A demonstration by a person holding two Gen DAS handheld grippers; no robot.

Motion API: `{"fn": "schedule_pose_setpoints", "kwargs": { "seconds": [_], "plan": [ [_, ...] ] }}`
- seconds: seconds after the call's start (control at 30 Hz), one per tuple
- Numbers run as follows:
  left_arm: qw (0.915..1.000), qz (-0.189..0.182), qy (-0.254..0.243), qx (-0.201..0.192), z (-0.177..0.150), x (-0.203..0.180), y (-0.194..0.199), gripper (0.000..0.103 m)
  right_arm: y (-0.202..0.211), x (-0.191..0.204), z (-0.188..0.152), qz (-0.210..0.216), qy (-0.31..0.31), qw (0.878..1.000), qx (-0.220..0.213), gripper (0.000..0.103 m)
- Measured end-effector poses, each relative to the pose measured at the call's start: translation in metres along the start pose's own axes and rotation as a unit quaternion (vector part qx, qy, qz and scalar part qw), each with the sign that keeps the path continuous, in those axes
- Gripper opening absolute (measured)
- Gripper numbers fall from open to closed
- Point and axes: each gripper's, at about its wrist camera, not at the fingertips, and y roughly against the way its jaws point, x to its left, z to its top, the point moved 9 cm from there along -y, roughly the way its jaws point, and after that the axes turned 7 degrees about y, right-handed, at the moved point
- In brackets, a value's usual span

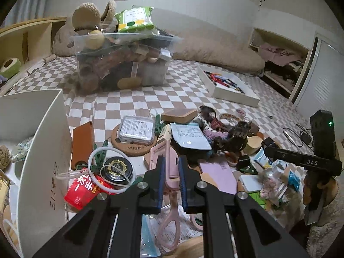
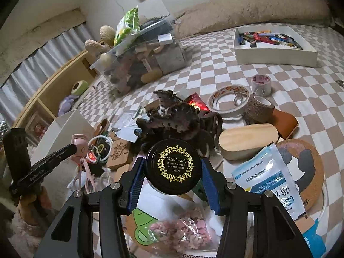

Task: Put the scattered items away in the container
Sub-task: 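Lift the black jar with the right tool while the left tool lifts the pink scissors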

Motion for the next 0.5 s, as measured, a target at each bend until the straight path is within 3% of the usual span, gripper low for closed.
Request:
{"fn": "schedule_pose_setpoints", "kwargs": {
  "seconds": [0.5],
  "plan": [
    [0.9999,-0.003,-0.001,-0.01,0.0015,-0.0055,0.0054,0.013,0.0031,0.0077,-0.0005,-0.024,0.01,1.0,-0.008,0.052]
  ]
}}
